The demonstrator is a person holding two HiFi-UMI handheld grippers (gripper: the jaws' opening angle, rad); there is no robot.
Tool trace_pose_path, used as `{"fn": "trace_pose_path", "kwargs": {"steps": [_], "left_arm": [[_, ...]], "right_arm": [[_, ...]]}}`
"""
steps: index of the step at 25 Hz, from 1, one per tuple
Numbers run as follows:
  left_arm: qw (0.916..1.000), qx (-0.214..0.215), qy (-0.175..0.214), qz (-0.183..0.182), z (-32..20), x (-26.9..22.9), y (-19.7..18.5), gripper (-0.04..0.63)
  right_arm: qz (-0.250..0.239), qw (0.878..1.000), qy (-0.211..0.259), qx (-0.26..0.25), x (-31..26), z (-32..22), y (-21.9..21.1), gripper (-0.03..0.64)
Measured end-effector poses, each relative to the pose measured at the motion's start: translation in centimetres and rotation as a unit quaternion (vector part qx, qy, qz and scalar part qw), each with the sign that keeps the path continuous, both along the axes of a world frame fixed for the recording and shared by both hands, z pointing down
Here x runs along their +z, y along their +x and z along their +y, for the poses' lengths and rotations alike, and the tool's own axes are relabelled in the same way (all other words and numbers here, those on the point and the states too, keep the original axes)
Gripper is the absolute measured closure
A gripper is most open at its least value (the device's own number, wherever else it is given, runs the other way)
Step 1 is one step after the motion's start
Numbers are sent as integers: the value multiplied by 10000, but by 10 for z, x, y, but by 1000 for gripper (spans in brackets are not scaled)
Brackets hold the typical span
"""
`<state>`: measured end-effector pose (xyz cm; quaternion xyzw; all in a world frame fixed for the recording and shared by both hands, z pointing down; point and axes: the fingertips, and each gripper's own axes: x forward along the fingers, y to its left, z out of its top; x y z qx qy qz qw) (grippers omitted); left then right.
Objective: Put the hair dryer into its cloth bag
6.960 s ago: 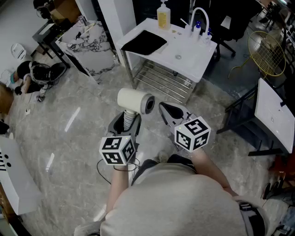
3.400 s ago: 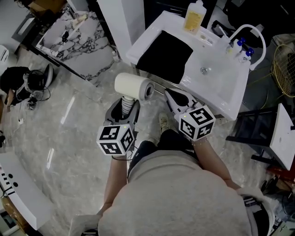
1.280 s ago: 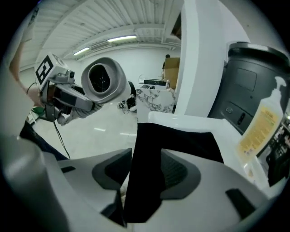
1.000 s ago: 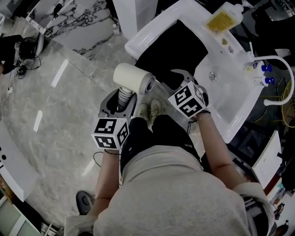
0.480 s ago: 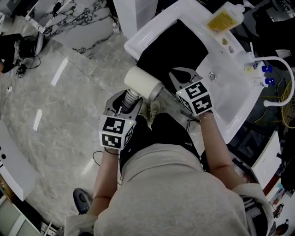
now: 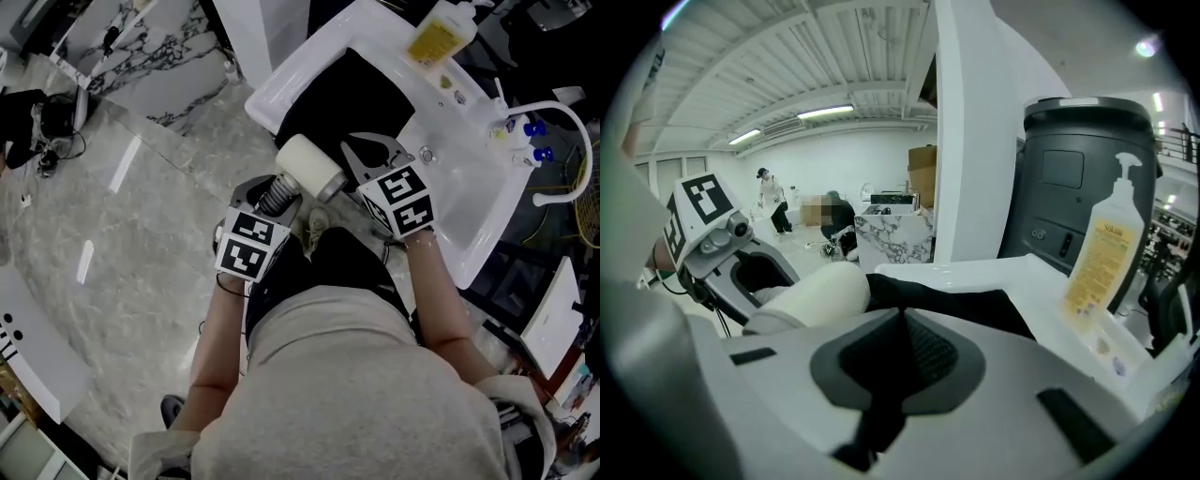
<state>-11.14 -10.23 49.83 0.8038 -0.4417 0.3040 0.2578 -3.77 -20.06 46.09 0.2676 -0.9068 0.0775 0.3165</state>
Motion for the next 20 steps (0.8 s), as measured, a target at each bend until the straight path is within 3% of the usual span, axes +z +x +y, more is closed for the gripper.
{"fn": "trace_pose_path", "kwargs": {"steps": [7,17,20], "left_arm": [[9964,654,-33,-537,-13,1,12,370],[9912,975,-288,-848,-48,9,15,370],[9927,757,-392,-859,-63,10,17,370]], "right_arm": [[-209,9994,209,178,-17,-10,3,604],[-373,9989,232,169,-25,-14,2,604],[-411,9988,133,217,-22,-13,0,604]]}}
